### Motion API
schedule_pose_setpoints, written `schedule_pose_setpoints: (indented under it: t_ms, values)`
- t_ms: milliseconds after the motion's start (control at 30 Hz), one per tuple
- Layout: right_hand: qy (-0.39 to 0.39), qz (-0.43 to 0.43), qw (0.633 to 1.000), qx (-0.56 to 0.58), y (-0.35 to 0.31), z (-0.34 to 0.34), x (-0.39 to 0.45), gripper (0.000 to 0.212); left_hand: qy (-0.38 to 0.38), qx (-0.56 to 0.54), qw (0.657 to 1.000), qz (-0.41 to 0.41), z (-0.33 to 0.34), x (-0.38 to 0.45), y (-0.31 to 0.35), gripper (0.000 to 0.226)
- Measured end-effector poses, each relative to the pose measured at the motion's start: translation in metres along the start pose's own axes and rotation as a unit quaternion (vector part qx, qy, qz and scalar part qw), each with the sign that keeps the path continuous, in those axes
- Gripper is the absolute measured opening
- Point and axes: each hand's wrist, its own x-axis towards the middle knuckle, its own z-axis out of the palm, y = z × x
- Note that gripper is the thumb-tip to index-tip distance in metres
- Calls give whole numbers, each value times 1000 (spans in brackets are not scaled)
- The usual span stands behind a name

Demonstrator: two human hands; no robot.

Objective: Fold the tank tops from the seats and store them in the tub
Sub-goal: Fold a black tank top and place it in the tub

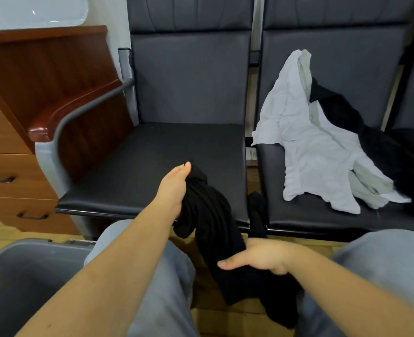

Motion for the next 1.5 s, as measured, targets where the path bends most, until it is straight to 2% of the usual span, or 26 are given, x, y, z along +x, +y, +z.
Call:
schedule_pose_setpoints:
  t_ms: [200, 333, 433, 533, 633, 733, 833, 1000, 1100, 1200, 1267, 1367, 1433, 1500]
  values:
    - [91, -64, 992, 66, 1, 15, -5, 39, -34, -32, 998, -43, 1, -33, 6, 36]
    - [74, -105, 988, 91, -3, 7, -19, 47, -83, -2, 997, 3, 9, -50, 18, 24]
    - [54, -159, 978, 123, -11, 4, -33, 38, -121, 32, 991, 35, 18, -60, 22, 20]
    - [22, -208, 960, 185, -22, 1, -48, 36, -150, 73, 983, 79, 22, -65, 25, 20]
    - [20, -249, 934, 255, -29, -1, -59, 40, -196, 64, 976, 68, 20, -71, 25, 30]
    - [78, -282, 917, 271, -33, -2, -62, 24, -229, 80, 968, 63, 15, -76, 23, 36]
    - [151, -308, 908, 240, -36, -10, -64, 7, -223, 110, 966, 72, 7, -79, 26, 30]
    - [226, -298, 912, 172, -41, -36, -73, 29, -199, 89, 974, 68, -14, -68, 35, 24]
    - [213, -294, 928, 89, -42, -50, -83, 37, -220, 157, 959, 91, -26, -63, 42, 26]
    - [188, -300, 932, 76, -50, -61, -93, 44, -246, 220, 939, 96, -29, -65, 47, 24]
    - [178, -311, 931, 76, -56, -67, -97, 53, -261, 189, 942, 97, -26, -69, 50, 24]
    - [132, -317, 933, 106, -63, -68, -100, 42, -282, 114, 947, 101, -14, -77, 54, 21]
    - [69, -322, 933, 145, -69, -62, -101, 47, -299, 84, 944, 108, -6, -82, 58, 21]
    - [37, -327, 929, 172, -77, -54, -102, 41, -315, 79, 938, 121, 3, -85, 61, 19]
